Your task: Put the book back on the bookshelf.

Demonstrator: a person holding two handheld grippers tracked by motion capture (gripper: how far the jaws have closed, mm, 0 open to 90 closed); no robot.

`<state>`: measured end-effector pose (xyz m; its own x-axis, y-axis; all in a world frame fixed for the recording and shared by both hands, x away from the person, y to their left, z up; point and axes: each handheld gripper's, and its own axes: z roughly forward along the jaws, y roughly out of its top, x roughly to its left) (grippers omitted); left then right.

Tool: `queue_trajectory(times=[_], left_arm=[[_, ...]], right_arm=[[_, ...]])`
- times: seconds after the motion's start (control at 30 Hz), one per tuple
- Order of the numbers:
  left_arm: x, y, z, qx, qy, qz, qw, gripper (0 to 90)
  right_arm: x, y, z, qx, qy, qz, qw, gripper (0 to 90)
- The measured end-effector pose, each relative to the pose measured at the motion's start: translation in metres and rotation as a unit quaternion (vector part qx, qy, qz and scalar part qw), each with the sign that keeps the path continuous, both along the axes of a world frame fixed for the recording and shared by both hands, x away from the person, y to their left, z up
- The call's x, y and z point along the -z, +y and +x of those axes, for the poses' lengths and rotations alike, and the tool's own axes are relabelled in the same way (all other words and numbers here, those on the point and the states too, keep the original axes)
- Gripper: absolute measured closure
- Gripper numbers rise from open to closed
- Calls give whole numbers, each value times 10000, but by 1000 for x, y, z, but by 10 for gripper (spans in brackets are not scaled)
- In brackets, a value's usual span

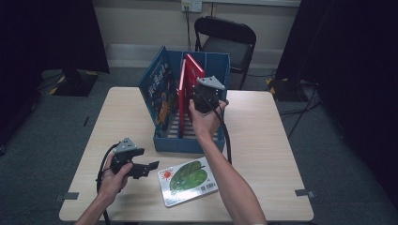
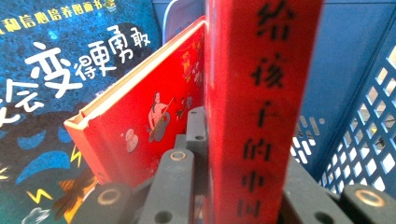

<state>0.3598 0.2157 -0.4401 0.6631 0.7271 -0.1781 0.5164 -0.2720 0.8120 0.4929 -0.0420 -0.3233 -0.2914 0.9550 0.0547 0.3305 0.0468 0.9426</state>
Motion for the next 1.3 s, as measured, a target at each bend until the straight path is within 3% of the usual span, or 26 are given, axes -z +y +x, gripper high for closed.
queue_trajectory(times=[0.47, 0.8, 0.97, 1.07, 1.3], left_arm=[[1, -2, 0, 30, 2, 14, 10000, 159], [1, -1, 0, 41, -13, 36, 10000, 159], [2, -3, 0, 91, 13, 71, 9999, 159], [2, -4, -1, 107, 5, 76, 9999, 159], [2, -6, -1, 136, 31, 92, 9999, 159]], right_arm=[[8, 9, 5, 182, 13, 56, 9998, 805], [37, 7, 6, 160, 137, 8, 9998, 804], [45, 5, -4, 51, -33, -79, 9999, 799], [48, 2, -8, -14, -55, -57, 10000, 799], [57, 0, -26, -178, -123, -254, 9994, 790]])
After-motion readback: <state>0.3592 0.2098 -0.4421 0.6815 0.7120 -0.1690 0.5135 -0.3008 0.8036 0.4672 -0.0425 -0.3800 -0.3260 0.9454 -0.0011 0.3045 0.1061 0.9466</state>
